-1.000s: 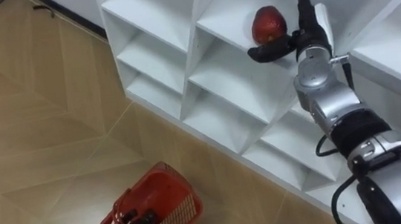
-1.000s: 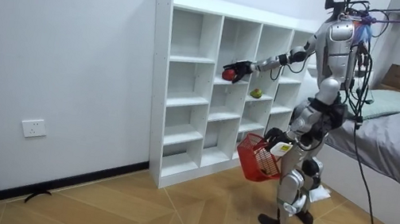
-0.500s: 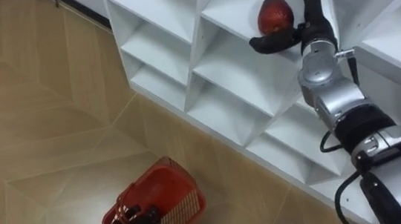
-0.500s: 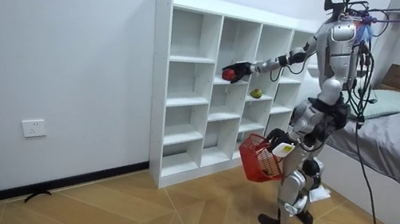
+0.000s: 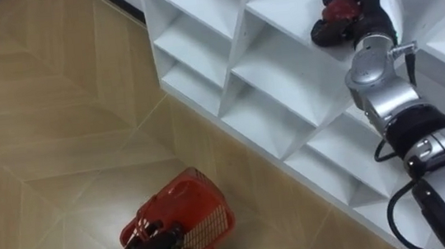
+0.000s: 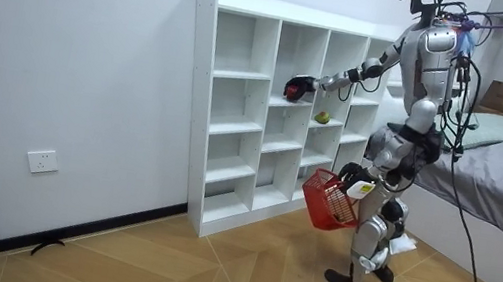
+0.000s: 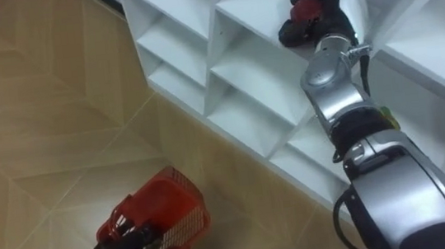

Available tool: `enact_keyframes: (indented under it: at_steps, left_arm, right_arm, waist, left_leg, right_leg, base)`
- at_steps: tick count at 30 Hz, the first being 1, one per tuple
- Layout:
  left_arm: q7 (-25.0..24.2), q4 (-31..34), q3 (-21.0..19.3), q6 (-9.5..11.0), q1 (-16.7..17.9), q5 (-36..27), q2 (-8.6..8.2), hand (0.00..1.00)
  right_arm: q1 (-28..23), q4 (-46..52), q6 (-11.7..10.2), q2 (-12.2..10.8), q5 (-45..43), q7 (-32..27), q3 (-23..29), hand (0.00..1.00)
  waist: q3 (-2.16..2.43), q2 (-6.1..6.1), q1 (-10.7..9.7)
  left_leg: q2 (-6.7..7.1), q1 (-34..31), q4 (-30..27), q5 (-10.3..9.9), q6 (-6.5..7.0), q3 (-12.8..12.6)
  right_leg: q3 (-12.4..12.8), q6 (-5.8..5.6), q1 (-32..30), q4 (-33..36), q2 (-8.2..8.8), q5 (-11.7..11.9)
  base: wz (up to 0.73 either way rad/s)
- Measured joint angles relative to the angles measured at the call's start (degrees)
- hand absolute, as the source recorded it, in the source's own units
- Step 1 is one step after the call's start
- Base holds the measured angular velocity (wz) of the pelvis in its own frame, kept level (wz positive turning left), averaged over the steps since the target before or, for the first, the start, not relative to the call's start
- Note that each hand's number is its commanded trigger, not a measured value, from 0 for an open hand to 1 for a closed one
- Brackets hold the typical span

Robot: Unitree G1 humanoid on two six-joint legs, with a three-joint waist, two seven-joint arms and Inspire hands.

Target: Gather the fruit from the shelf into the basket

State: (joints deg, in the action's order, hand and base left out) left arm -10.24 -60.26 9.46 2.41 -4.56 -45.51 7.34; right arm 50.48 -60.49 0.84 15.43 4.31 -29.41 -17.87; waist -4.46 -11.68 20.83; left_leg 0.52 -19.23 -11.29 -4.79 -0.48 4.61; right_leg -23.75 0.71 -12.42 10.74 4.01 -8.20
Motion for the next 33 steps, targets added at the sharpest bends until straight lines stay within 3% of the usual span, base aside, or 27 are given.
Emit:
enact_keyframes:
  at_steps: [19,23,30,32,33]
  left_arm:
    - [-0.46,-0.68,1.04,0.10,-0.86,0.00,0.52,1.00]
    - [-0.55,-1.01,0.95,0.23,-0.89,0.01,0.68,1.00]
    - [1.16,-0.35,1.83,0.14,-0.86,0.09,0.82,1.00]
    - [2.00,-0.34,2.23,0.09,-0.81,0.05,0.74,1.00]
    - [2.71,-0.31,2.60,0.07,-0.68,0.05,0.71,1.00]
  right_arm:
    - [0.32,0.96,0.00,0.26,-1.98,0.98,-0.23,1.00]
    - [0.32,4.12,0.57,0.26,-2.09,3.51,-0.03,1.00]
    - [-0.64,16.17,1.77,-1.05,-2.89,5.97,-0.10,1.00]
    - [-2.42,19.95,1.76,-1.81,-3.05,6.85,-0.07,1.00]
    - [-4.30,22.79,1.77,-2.31,-3.03,7.61,-0.39,1.00]
  waist:
    - [-0.15,-0.70,-0.41]
    - [-0.10,-0.79,-1.42]
    - [0.05,-0.86,-4.96]
    - [0.20,-0.64,-5.67]
    - [0.54,-0.59,-6.35]
  left_leg:
    - [-0.13,-0.06,0.52,0.01,0.01,-0.70]
    - [-0.15,-0.03,0.32,0.00,0.02,-1.22]
    - [-0.48,0.69,-0.50,0.00,0.02,-2.23]
    - [-0.58,1.65,-0.44,-0.04,0.05,-2.65]
    - [-0.63,2.24,-0.43,-0.07,0.07,-2.68]
  right_leg:
    - [0.66,-0.01,-0.64,0.07,0.01,-0.01]
    - [1.68,-0.01,-0.76,0.07,0.03,-0.01]
    - [2.52,0.20,-0.35,0.59,-0.07,0.15]
    - [3.02,0.21,0.37,0.90,-0.08,0.16]
    - [3.07,0.21,1.00,0.94,-0.13,0.16]
  base:
    - [0.00]
    - [-0.07]
    - [-0.07]
    - [-0.10]
    - [0.00]
